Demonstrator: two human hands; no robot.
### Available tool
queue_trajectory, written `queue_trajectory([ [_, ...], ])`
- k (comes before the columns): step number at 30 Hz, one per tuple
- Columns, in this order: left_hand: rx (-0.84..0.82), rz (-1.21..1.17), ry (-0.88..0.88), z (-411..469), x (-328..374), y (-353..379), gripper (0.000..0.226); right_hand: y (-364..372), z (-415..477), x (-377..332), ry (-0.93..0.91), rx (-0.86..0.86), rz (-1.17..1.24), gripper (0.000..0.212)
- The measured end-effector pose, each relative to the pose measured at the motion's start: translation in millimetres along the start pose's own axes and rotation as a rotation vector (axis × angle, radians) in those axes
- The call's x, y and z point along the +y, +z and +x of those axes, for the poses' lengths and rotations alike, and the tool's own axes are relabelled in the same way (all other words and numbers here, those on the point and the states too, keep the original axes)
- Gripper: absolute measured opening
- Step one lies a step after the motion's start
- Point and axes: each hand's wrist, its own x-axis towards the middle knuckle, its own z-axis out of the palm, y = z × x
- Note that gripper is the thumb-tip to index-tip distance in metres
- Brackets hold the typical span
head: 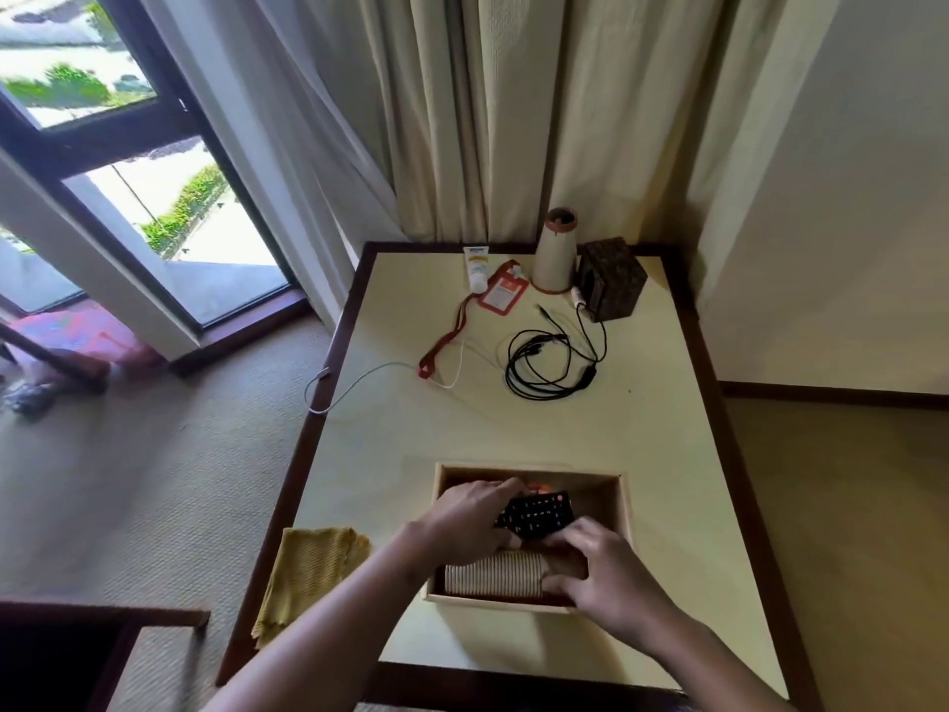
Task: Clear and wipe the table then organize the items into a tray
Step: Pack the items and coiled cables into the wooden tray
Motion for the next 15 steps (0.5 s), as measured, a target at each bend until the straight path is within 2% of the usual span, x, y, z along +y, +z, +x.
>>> queue_trajectory([
  [5, -0.020, -0.045, 0.029, 1, -7, 4, 0.038, 1, 5, -4, -0.013, -0.070, -0.143, 0.044],
  [12, -0.051, -0.016, -0.011, 3, -8, 3, 0.039, -2, 14, -15, -0.013, -0.168, -0.203, 0.049],
  [15, -0.001, 0.059, 0.020, 1, -6, 5, 0.043, -11, 18, -15, 0.002, -0.202, -0.151, 0.045],
])
